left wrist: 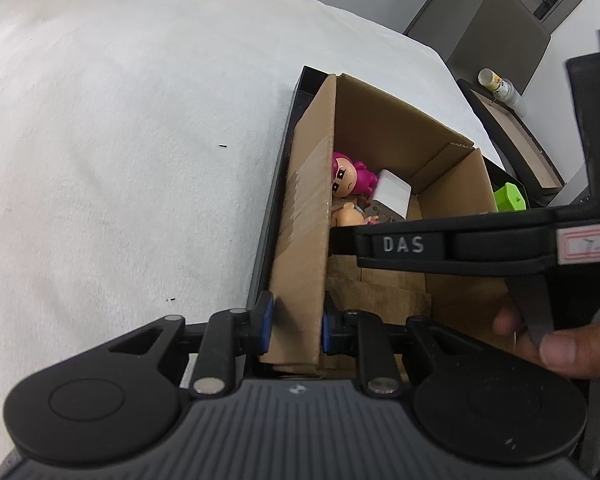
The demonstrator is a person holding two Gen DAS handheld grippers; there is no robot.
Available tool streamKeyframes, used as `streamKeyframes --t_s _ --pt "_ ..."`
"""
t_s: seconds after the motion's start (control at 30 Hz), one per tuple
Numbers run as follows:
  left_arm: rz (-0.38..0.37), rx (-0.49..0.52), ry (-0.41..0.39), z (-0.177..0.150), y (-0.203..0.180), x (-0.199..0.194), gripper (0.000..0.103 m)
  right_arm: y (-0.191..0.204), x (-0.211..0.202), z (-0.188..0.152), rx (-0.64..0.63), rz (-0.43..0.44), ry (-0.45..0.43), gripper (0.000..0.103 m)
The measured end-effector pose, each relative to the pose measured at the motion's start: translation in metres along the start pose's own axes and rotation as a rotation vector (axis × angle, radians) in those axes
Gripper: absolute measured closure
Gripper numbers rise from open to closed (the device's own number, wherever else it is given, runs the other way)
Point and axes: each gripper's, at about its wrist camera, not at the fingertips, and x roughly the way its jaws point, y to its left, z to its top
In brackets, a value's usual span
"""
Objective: Organize rigid objects
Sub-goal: 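Carry the brown-haired doll with the right gripper into the box and release, then move the open right gripper back over the tray toward the lavender bunny cube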
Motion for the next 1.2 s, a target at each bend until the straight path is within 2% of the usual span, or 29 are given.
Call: streamKeyframes --t_s 0.1,0.27,0.93,1.0,1.07,1.2 --pt "0.006 0.005 0.000 0.000 -0.001 0.000 0.082 -0.001 0.006 0.001 0.006 -0.007 0.018 0.071" --pt "0.012 0.008 0.002 0.001 -0.003 0.000 0.082 -0.003 0.001 0.001 0.008 0.021 0.004 0.071" --pt "0.038 0.010 -0.003 0.000 -0.009 0.001 0.082 -0.024 -0.067 -0.006 0.004 0.081 -0.127 0.070" --pt "0.041 0.010 -0.003 0.000 -0.009 0.000 0.082 -0.029 -0.072 -0.007 0.007 0.080 -0.136 0.068" --pt "0.045 0.011 -0.004 -0.001 -0.010 0.000 0.082 -0.033 -0.077 -0.010 0.012 0.081 -0.148 0.061" --pt "0.055 0.013 -0.005 -0.001 -0.012 0.001 0.082 -0.045 -0.086 -0.014 0.029 0.083 -0.166 0.059"
